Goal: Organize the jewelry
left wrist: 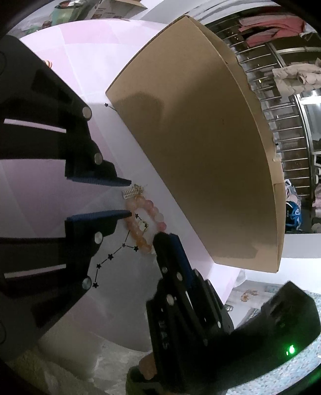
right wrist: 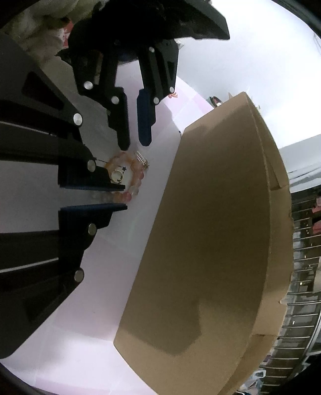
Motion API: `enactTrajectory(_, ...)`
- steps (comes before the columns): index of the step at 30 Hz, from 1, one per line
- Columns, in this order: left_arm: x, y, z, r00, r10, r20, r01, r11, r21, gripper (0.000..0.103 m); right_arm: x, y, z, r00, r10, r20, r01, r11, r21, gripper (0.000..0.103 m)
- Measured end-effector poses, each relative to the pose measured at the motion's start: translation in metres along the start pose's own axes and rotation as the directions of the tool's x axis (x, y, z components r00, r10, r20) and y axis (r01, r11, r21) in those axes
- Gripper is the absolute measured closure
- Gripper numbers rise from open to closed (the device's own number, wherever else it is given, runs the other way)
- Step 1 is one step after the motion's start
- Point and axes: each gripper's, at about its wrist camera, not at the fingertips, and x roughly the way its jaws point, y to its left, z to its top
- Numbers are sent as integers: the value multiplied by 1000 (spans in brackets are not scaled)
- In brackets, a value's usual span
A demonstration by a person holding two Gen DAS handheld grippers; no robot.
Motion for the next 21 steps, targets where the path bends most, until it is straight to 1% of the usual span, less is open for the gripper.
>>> enactTrajectory(3,2,-1,1,1000,2,0,-2,1000,-2,88,-8,-7,-4,1000,1,14,-1,1000,12,93)
enactTrajectory(5,3,1,2,1000,6,-6,-6,1000,1,88,-16,-10,-4,999,17,33,-18,999,27,93)
enactTrajectory(10,8,2,4,1000,19,-21,-19,1000,0,88,-26,-12,-5,998,28,54,-30,999,38,93)
enactTrajectory(16,13,4,10,999,30,-37,-30,1000,-8,88,-29,-21,-14,999,10,42,-12,998,60,93)
enactTrajectory(21,14,5,10,999,8,-44,-8,1000,-13,95,-27,-27,-17,999,-2,34,0,997,80,93)
